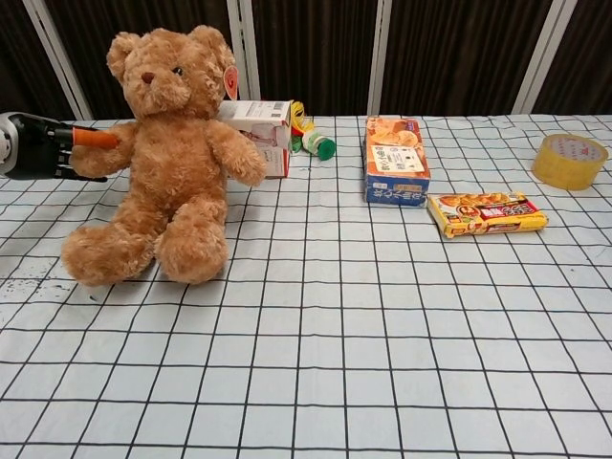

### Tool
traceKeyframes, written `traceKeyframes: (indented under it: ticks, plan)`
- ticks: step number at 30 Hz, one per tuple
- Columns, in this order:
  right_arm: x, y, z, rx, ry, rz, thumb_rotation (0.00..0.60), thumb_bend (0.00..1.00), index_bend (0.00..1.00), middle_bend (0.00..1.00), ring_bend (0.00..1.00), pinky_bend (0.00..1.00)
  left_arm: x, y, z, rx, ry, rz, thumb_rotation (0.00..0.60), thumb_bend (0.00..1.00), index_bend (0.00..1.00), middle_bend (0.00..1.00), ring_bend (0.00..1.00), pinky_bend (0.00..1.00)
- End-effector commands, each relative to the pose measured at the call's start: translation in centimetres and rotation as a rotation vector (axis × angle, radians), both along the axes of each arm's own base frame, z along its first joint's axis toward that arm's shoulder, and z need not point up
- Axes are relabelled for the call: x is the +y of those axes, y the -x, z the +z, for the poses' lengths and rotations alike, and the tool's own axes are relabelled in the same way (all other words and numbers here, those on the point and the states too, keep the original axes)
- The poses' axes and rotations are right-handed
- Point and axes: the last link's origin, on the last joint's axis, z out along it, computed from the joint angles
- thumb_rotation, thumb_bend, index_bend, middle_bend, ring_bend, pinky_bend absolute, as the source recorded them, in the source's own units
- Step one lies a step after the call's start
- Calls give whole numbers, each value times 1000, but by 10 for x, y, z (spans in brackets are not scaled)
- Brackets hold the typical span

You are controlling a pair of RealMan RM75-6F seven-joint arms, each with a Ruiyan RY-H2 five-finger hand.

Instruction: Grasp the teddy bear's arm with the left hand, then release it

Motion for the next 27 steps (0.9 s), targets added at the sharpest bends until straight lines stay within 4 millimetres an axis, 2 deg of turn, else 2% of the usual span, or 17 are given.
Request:
traceKeyframes:
  ticks: [1,7,19,24,27]
  plan:
    - [0,0,0,0,0,0,600,367,85,117,235,62,-3,-3,-3,36,32,-19,600,517,518,488,45,99]
    - [0,-1,0,-4,0,0,600,367,85,117,235,62,-8,3,-9,55,77,11,600,510,507,476,45,99]
    - [0,-1,-1,-9,-2,-4,600,367,85,117,235,62,5,-28,2,45,8,-39,600,509,497,463,45,99]
    - [1,0,0,-17,-1,-7,600,367,85,117,235,62,2,-21,-4,77,-1,-14,600,509,491,455,45,99]
    - [1,0,1,-23,1,-9,600,367,85,117,235,62,-1,-10,-8,97,10,20,600,509,490,456,45,99]
